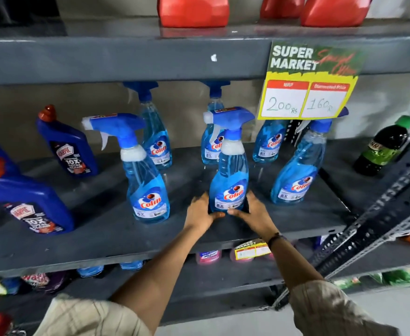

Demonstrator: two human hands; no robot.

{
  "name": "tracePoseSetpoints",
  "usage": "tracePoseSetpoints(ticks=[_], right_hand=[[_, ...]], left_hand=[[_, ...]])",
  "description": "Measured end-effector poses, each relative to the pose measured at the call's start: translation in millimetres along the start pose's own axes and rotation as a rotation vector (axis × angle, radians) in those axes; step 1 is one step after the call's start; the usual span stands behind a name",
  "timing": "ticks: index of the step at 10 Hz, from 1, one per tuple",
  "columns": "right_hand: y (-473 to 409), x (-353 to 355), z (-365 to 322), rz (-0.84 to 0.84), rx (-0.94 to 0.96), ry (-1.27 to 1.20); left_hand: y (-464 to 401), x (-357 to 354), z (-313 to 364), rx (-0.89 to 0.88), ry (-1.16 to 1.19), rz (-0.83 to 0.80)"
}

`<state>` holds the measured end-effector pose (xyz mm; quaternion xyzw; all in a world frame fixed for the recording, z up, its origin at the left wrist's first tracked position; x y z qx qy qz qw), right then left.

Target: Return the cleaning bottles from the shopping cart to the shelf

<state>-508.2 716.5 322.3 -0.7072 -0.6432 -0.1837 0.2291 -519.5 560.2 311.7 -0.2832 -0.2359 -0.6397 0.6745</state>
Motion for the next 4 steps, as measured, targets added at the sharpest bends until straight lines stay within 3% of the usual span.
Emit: tracePoseSetpoints(ticks=[3,4], right_hand=[[11.3,2.4,1.0,0.025,-0.094,-0.106],[31.4,3.8,1.0,0.254,-0.124,-0.181]], left_hand=[[14.5,12.3,9.6,0.016,0.042,-0.042],[30.0,24.5,4.1,-0.038,0.055,0.037]])
Point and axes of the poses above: each hand's wrist, its own y-axis away from the middle knuckle, its own x-axis out of the back of the hand, z = x × y, the point moved 3 cm from there along -y, towards the middle knuckle, and after that the axes turned 8 degrees about z, right-handed, at the moved point
